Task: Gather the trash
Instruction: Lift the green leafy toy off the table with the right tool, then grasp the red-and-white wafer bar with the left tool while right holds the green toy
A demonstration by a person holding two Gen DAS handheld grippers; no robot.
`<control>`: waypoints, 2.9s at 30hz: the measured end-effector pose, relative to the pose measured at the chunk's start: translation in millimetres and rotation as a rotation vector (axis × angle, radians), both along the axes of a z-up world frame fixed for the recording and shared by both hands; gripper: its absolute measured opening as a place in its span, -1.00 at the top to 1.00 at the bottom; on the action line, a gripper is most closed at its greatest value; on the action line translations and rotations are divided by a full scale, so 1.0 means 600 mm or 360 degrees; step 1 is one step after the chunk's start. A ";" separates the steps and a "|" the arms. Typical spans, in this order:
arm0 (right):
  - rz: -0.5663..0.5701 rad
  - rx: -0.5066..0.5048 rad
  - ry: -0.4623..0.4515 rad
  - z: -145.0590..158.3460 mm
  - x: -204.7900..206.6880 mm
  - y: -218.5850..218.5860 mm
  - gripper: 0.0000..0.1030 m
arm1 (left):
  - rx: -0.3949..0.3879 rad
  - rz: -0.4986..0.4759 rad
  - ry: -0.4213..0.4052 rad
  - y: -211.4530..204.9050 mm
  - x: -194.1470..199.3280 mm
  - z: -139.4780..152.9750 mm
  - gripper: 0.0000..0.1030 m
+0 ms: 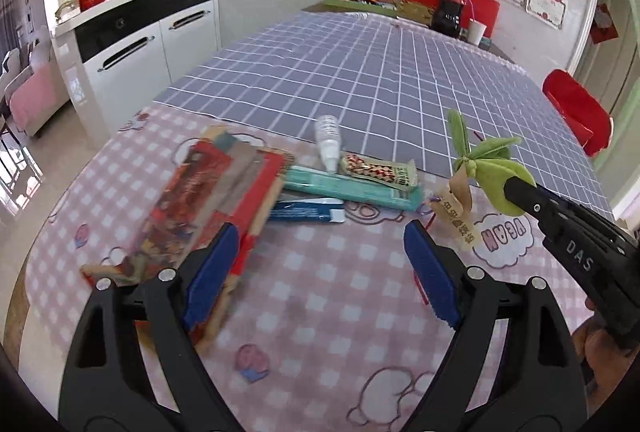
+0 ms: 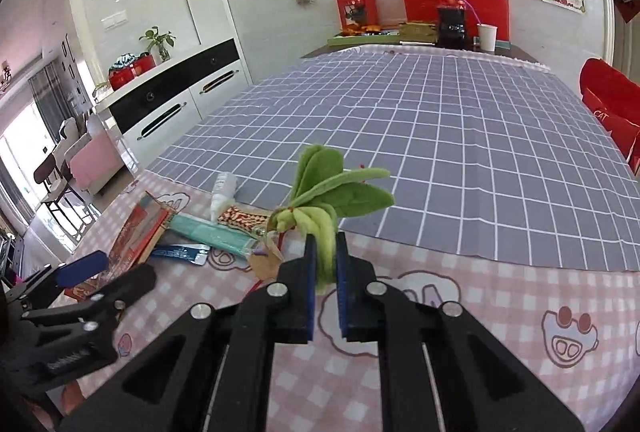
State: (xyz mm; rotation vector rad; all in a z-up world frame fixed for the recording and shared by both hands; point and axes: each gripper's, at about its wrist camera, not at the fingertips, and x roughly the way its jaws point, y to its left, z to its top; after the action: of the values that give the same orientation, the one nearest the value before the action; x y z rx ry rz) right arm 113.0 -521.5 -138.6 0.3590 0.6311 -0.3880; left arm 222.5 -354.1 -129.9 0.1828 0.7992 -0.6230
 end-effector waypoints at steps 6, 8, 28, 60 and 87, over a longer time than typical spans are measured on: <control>-0.0032 0.0014 0.0005 0.004 0.008 -0.025 0.82 | -0.0014 0.0040 0.0105 -0.044 0.028 -0.016 -0.61; -0.0054 0.0010 0.0005 0.010 0.011 -0.039 0.82 | -0.0020 0.0054 0.0124 -0.060 0.035 -0.019 -0.61; -0.0072 0.0146 -0.0029 -0.022 0.034 -0.104 0.82 | 0.0169 0.0145 0.0181 -0.188 0.084 -0.069 -0.59; 0.0167 0.0310 -0.0101 -0.011 0.041 -0.076 0.81 | -0.0053 0.0053 0.0103 -0.108 0.039 -0.015 0.48; 0.0313 0.0252 -0.0357 0.117 -0.077 0.057 0.81 | -0.0167 0.0052 -0.0102 0.022 -0.083 0.113 0.49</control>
State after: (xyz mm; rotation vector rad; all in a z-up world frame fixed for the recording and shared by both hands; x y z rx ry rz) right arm 66.6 -487.5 -68.3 0.4795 0.4732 -0.1070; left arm 172.7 -340.6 -62.2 0.0930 0.7048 -0.6239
